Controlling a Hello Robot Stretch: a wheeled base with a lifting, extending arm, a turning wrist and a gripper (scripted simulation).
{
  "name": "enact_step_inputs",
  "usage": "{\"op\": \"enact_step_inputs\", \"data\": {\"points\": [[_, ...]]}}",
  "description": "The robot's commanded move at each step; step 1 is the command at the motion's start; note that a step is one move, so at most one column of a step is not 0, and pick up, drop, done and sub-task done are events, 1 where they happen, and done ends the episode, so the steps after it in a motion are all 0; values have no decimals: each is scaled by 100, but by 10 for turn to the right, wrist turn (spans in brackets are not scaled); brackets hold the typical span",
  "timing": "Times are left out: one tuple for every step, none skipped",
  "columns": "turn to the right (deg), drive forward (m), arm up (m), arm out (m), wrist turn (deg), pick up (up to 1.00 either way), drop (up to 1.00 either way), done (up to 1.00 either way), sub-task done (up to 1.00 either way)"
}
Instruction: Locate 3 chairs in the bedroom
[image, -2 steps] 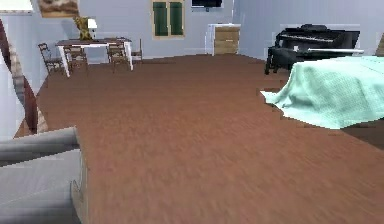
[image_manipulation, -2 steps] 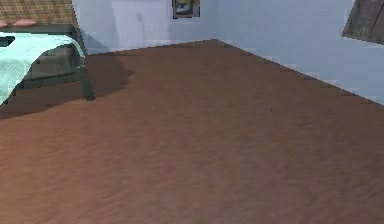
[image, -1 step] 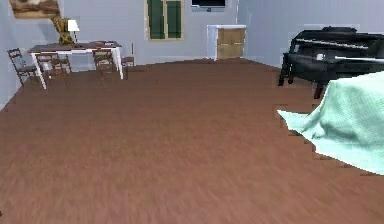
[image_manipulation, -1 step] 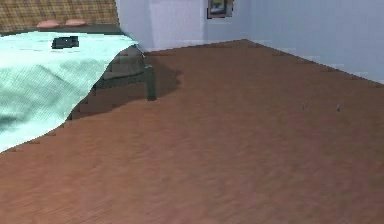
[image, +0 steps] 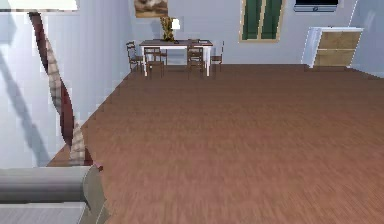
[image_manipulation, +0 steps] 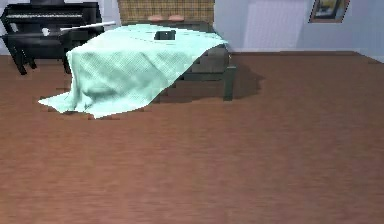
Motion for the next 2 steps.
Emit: {"op": "enact_step_inputs", "data": {"points": [[0, 100, 0, 0, 0, 0, 0, 0, 0], [-30, 0, 0, 0, 0, 0, 0, 0, 0]]}}
